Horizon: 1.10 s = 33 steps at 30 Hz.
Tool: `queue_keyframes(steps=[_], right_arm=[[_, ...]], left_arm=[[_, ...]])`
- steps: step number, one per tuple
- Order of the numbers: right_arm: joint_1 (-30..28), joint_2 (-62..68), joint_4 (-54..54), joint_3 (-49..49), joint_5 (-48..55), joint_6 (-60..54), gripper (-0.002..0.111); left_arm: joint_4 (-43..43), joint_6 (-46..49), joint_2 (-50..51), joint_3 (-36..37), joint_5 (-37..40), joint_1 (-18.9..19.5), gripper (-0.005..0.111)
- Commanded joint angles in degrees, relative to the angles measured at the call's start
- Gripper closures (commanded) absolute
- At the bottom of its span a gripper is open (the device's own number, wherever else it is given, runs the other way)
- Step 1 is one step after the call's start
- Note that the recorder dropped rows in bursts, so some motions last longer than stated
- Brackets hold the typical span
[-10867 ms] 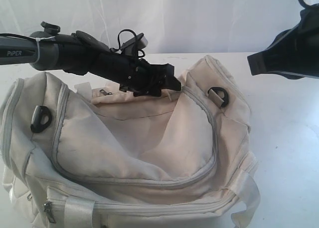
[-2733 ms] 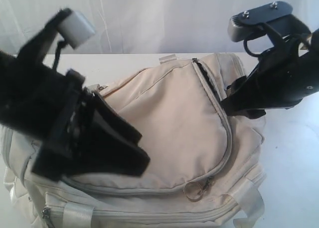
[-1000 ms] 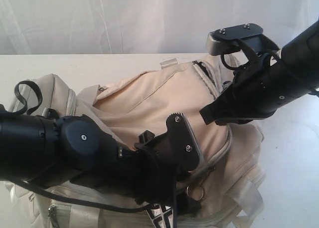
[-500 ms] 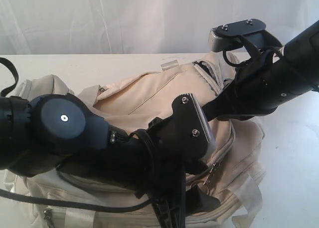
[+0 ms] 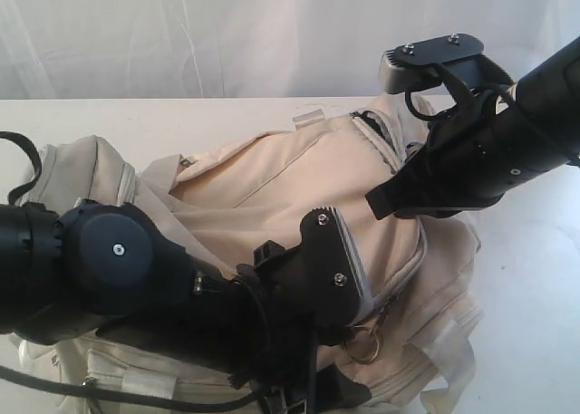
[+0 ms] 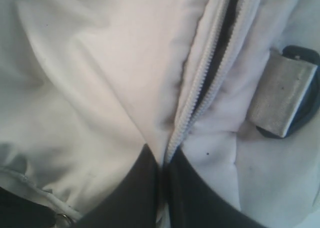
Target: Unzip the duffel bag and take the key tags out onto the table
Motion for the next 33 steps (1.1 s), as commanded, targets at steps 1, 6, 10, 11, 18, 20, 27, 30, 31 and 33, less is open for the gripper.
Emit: queue_keyframes(steps=[1, 6, 10, 11, 18, 20, 27, 30, 31, 33], right_arm=[[-0.36, -0.78, 0.08, -0.62, -1.24, 0.23, 0.108], [-0.36, -0.78, 0.08, -0.62, -1.24, 0.23, 0.108], [-0.36, -0.78, 0.08, -0.62, -1.24, 0.23, 0.108], [-0.36, -0.78, 0.08, -0.62, -1.24, 0.23, 0.108], [-0.36, -0.78, 0.08, -0.62, -1.24, 0.23, 0.108], [-0.36, -0.78, 0.08, -0.62, -1.24, 0.23, 0.108], [-0.36, -0.78, 0.08, -0.62, -1.24, 0.23, 0.108], [-0.36, -0.78, 0.08, -0.62, -1.24, 0.23, 0.108], [-0.36, -0.78, 0.08, -0.62, -1.24, 0.23, 0.108], [-0.36, -0.78, 0.08, -0.62, -1.24, 0.23, 0.108]], left_arm=[[-0.90, -0.42, 1.40, -0.70, -0.81, -0.42, 0.048], [-0.90, -0.31, 3.27, -2.94, -1.19, -0.42, 0.048], [-0.90, -0.31, 5.22, -4.22, -2.17, -0.42, 0.048], [-0.90, -0.31, 5.58, -4.31, -2.29, -0.42, 0.048], [-0.90, -0.51, 5.56, -4.43, -3.53, -0.42, 0.068], [-0.90, -0.51, 5.56, -4.43, -3.53, -0.42, 0.077], [-0.90, -0.51, 4.73, -4.43, -3.59, -0.42, 0.089], [-0.90, -0.51, 2.73, -4.43, -4.02, -0.42, 0.089], [-0.90, -0.51, 2.01, -4.43, -4.02, -0.42, 0.089], [-0.90, -0.51, 0.74, -4.43, -3.91, -0.42, 0.089]])
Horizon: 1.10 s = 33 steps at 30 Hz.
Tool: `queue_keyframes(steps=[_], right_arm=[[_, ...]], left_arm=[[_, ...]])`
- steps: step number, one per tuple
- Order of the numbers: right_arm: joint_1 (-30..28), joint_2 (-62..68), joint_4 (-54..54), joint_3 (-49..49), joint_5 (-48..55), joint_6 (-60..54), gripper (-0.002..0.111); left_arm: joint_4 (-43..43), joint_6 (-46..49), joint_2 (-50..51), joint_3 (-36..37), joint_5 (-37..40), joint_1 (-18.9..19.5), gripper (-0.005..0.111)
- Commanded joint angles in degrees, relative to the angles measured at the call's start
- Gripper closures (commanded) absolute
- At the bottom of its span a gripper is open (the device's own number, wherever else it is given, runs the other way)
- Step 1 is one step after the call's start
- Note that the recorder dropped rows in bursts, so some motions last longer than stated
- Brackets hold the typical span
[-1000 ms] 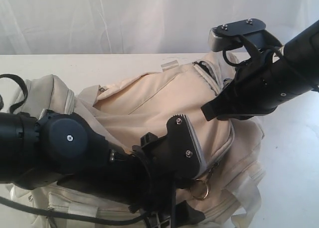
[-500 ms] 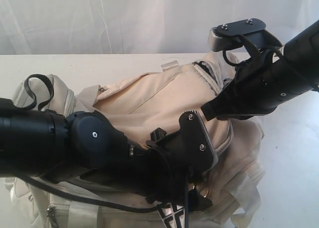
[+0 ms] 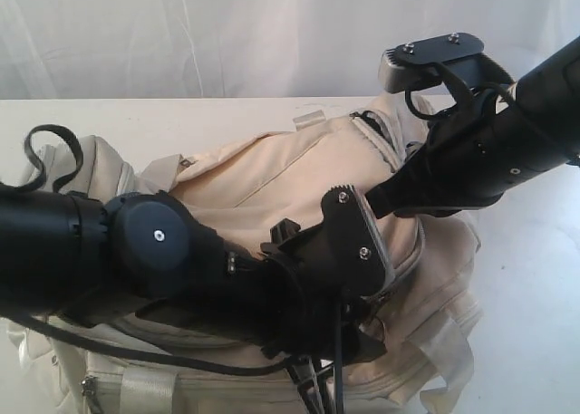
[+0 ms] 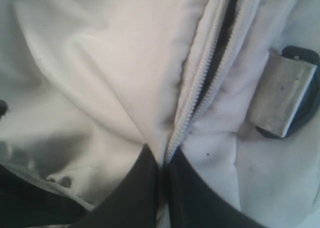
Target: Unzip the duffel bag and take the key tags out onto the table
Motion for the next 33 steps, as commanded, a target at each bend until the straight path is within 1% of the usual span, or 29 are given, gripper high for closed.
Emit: queue_keyframes(steps=[1, 7, 10, 12, 14, 17, 20, 23, 28, 33], right_arm=[[-0.36, -0.78, 0.08, -0.62, -1.03, 0.23, 0.108], [-0.36, -0.78, 0.08, -0.62, -1.03, 0.23, 0.108], [-0.36, -0.78, 0.08, -0.62, -1.03, 0.23, 0.108], [-0.36, -0.78, 0.08, -0.62, -1.03, 0.23, 0.108], [-0.36, -0.78, 0.08, -0.62, -0.92, 0.23, 0.108], [-0.36, -0.78, 0.08, -0.62, -0.92, 0.23, 0.108], [-0.36, -0.78, 0.08, -0.62, -0.92, 0.23, 0.108], [-0.36, -0.78, 0.08, -0.62, -0.92, 0.23, 0.108], [-0.36, -0.78, -0.03, -0.62, -0.92, 0.23, 0.108], [-0.36, -0.78, -0.24, -0.62, -0.92, 0.23, 0.108]], left_arm=[[-0.79, -0.51, -3.60, -0.17, 0.73, -0.32, 0.089], [-0.79, -1.04, -5.51, -0.17, 6.20, 0.19, 0.089], [-0.08, -4.53, -6.15, -0.17, 10.41, 1.77, 0.089], [2.49, -7.43, -6.27, -0.17, 13.03, 3.20, 0.089], [7.55, -12.61, -6.27, -0.17, 15.76, 4.41, 0.089], [17.76, -22.06, -6.38, -0.17, 19.49, 5.51, 0.089], [27.91, -31.88, -6.40, -0.17, 23.66, 6.00, 0.089], [36.38, -39.62, -6.49, -0.17, 27.12, 6.00, 0.089], [45.29, -48.03, -7.72, -0.17, 31.76, 6.00, 0.089], [54.22, -56.55, -11.08, -0.17, 36.32, 6.00, 0.089]])
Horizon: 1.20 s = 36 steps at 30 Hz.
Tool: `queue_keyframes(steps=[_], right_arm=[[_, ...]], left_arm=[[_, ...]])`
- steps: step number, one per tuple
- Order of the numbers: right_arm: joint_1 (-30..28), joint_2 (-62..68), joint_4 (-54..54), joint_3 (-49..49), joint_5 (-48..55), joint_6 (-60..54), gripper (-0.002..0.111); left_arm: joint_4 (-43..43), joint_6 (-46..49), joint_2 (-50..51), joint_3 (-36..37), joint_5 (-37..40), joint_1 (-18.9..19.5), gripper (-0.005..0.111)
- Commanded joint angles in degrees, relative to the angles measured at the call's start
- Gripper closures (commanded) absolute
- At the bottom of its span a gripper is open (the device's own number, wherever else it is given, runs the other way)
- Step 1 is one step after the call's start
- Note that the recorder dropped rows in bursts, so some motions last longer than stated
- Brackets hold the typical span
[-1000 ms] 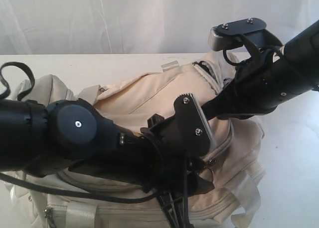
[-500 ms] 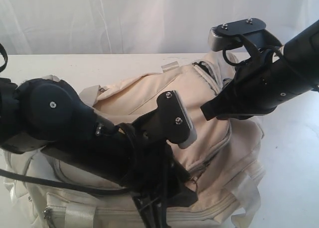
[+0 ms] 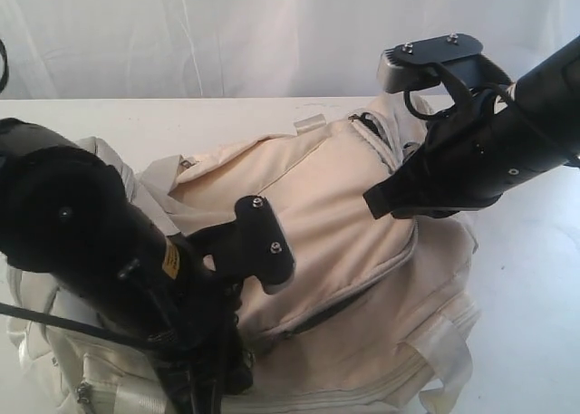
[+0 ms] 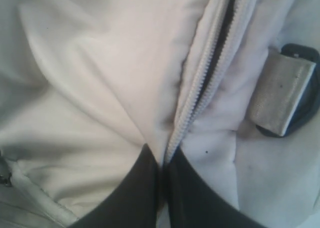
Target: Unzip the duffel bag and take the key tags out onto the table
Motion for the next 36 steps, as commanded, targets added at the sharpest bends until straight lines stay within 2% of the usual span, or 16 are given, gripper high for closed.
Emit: queue_keyframes(steps=[1, 15, 23, 30, 34, 36], right_arm=[[-0.36, -0.78, -0.85, -0.62, -1.15, 0.23, 0.108], [-0.36, -0.78, -0.83, -0.62, -0.92, 0.23, 0.108], [-0.36, -0.78, -0.95, -0.62, -0.42, 0.23, 0.108], [-0.36, -0.78, -1.04, -0.62, -0.08, 0.23, 0.108], [-0.36, -0.56, -0.97, -0.62, -0.07, 0.23, 0.108], [-0.36, -0.56, -0.97, -0.62, -0.37, 0.23, 0.108]], left_arm=[[9.26, -9.19, -3.57, 0.25, 8.25, 0.18, 0.089], [28.18, -24.09, -15.17, 0.25, 25.27, 0.18, 0.089], [33.10, -27.02, -20.88, 0.25, 32.41, 0.18, 0.089], [45.34, -33.94, -26.92, 4.89, 32.42, 0.18, 0.089], [44.04, -36.45, -28.11, 6.19, 29.41, 0.18, 0.089], [38.63, -36.70, -28.46, 6.19, 23.08, 0.18, 0.089]])
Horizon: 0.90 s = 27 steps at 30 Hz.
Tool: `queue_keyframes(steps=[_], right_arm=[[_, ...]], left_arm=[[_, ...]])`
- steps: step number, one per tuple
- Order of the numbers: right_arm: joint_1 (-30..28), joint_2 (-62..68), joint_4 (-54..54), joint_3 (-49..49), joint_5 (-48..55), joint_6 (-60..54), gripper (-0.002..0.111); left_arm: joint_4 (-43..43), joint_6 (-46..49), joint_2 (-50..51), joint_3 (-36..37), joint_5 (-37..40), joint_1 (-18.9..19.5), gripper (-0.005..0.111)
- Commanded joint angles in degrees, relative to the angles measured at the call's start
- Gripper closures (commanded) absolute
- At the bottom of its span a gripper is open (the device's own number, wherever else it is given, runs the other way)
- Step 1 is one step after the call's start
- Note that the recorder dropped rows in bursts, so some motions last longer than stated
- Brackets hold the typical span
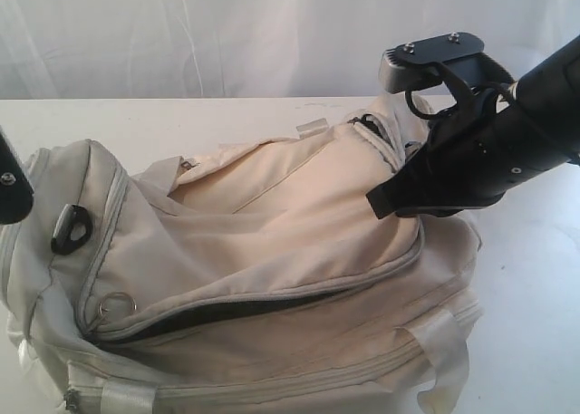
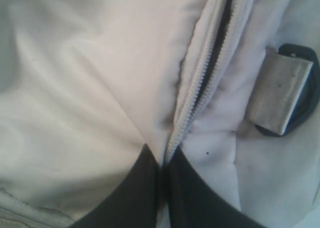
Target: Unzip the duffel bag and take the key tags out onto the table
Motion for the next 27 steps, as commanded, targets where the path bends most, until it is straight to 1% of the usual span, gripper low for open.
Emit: queue_keyframes(steps=[1, 2, 3, 5, 6, 7, 8, 9, 10, 12, 13, 16, 18, 21, 22, 27], right_arm=[[-0.36, -0.56, -0.09, -0.52, -0.50, 0.23, 0.108], [-0.36, -0.56, -0.09, -0.52, -0.50, 0.23, 0.108], [-0.36, -0.56, -0.09, -0.52, -0.50, 0.23, 0.108], [-0.36, -0.56, -0.09, -0.52, -0.50, 0.23, 0.108], [-0.36, -0.56, -0.09, -0.52, -0.50, 0.23, 0.108], [-0.36, -0.56, -0.09, -0.52, -0.40, 0.23, 0.108], [-0.36, -0.56, -0.09, -0.52, -0.18, 0.23, 0.108], [-0.36, -0.56, -0.09, -0.52, -0.18, 0.23, 0.108], [-0.36, -0.56, -0.09, -0.52, -0.18, 0.23, 0.108], [-0.36, -0.56, -0.09, -0.52, -0.07, 0.23, 0.108], [-0.36, -0.56, -0.09, -0.52, -0.07, 0.23, 0.108], [-0.36, -0.56, -0.09, -0.52, 0.04, 0.23, 0.108], [-0.36, -0.56, -0.09, -0.52, 0.04, 0.23, 0.108], [-0.36, -0.56, -0.09, -0.52, -0.10, 0.23, 0.108], [-0.36, -0.56, -0.09, -0.52, -0.10, 0.23, 0.108], [-0.36, -0.56, 0.01, -0.52, -0.11, 0.55, 0.108]], left_arm=[[-10.07, -1.96, -0.89, 0.25, -10.64, 0.18, 0.088], [-13.35, -1.96, -0.89, 0.25, -13.54, 0.18, 0.088], [-17.25, -2.10, 0.14, 0.11, -16.49, 0.18, 0.085], [-18.32, -3.79, 3.62, -1.30, -15.39, 0.87, 0.070], [-18.58, -4.28, 6.36, -2.91, -15.04, 3.06, 0.059], [-19.16, -4.28, 8.04, -4.19, -14.30, 4.64, 0.055], [-22.75, -1.94, 11.05, -6.79, -12.75, 8.06, 0.055], [-26.39, 1.38, 12.46, -8.35, -12.20, 10.10, 0.055], [-34.44, 9.53, 14.78, -10.23, -12.19, 13.60, 0.055], [-41.21, 15.57, 16.27, -11.56, -12.41, 17.17, 0.055], [-43.27, 17.53, 17.02, -11.97, -12.25, 18.75, 0.055], [-43.95, 19.46, 18.65, -12.25, -10.56, 22.15, 0.055], [-45.14, 21.08, 19.49, -12.24, -9.02, 23.45, 0.055], [-51.81, 26.73, 20.50, -12.24, -8.31, 24.20, 0.055], [-52.71, 27.85, 20.89, -12.24, -8.31, 24.20, 0.055], [-51.34, 27.85, 22.46, -12.24, -6.77, 24.20, 0.055]])
